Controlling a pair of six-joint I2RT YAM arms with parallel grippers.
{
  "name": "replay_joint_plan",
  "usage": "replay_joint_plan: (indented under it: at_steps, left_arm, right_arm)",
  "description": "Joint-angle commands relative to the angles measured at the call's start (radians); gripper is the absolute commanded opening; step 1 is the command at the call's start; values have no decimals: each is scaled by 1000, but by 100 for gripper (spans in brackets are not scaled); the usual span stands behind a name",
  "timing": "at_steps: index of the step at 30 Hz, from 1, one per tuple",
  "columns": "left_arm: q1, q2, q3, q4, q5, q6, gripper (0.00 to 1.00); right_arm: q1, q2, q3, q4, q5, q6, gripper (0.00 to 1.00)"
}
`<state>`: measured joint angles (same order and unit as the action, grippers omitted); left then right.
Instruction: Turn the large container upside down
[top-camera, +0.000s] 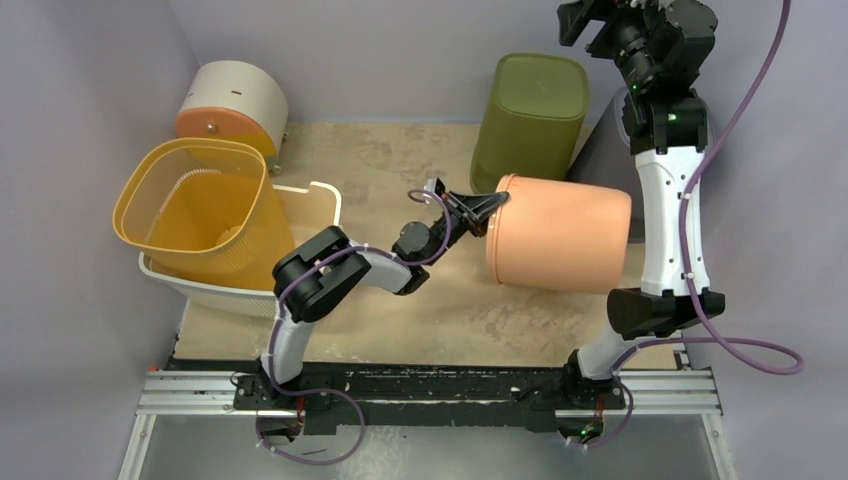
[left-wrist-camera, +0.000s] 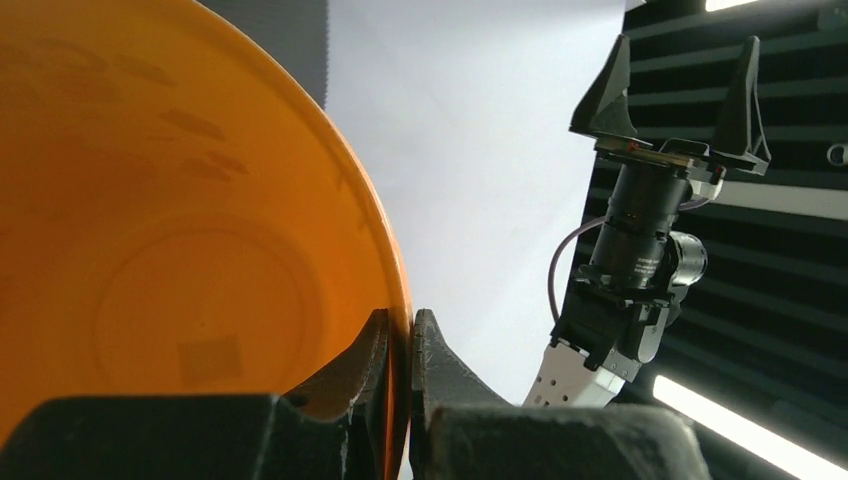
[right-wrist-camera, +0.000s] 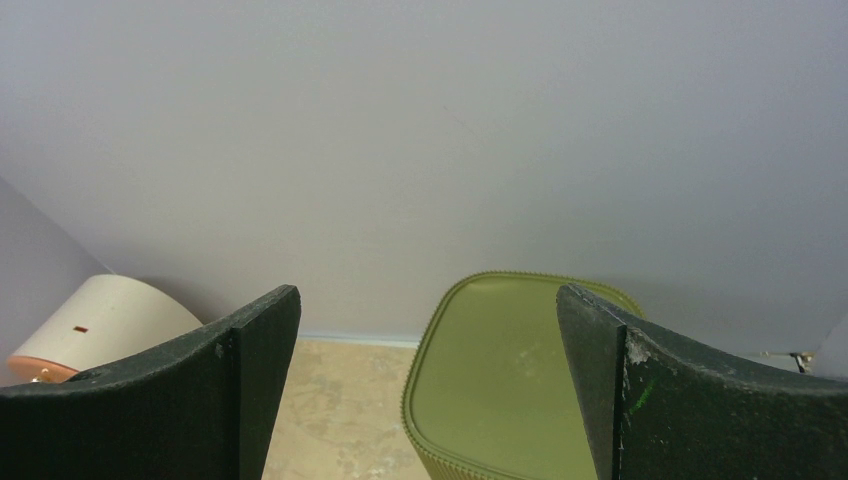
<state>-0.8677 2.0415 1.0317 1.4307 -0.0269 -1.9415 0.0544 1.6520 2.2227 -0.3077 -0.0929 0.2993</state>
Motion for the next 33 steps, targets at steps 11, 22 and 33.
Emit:
replay_joint_plan:
  at_steps: [11,22,33]
  left_arm:
    - [49,152,-126,295,14,-181,0]
    - [188,222,-189,292,214,-142,13]
    - [236,321,-223,251,341,-97,35]
  right_arm:
    - [-28,-27,-98,107,-30,-12,100]
    - [-37,-4,-157,140,-83,8,100]
    - [-45,-15,-203,151,-97,13,100]
